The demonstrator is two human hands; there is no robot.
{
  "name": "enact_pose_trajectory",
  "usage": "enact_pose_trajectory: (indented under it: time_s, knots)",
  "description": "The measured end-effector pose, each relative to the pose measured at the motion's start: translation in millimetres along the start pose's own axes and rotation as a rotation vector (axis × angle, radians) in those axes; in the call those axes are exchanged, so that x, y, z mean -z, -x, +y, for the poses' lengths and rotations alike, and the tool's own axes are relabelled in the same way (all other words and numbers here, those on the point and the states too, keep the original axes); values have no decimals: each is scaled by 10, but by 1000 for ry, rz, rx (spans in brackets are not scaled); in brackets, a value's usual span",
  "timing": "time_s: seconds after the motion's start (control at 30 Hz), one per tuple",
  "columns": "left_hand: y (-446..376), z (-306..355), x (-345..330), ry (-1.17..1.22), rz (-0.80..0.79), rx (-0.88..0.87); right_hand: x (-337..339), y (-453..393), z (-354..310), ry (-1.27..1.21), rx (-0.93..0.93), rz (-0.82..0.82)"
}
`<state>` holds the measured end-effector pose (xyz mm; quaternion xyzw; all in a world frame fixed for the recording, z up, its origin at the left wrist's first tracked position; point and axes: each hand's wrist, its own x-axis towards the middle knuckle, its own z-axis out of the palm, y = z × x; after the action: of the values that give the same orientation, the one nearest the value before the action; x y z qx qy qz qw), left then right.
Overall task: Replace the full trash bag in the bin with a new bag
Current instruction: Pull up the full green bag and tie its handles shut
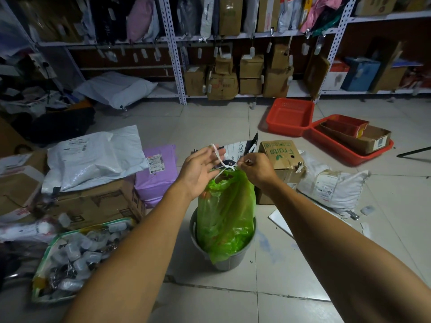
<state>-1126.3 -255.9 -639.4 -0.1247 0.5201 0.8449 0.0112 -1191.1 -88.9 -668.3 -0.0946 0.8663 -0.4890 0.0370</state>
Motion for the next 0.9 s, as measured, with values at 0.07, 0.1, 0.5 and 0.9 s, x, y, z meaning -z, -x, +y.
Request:
enact_pose_trajectory:
  time_s: [0.07,0.1,0.5,0.9]
  knots:
    - [-28,-55,-2,-94,17,-28,6,5,9,-41,-19,14]
    - [-44,-93,1,-136,46,-37,1,11,20,-63,-27,18]
    - [-156,-305,-1,-151,302,-154,-27,88,86,-18,-7,34]
    - [-140,-456,598,-62,597,-83,54,186,445,192,-110,71]
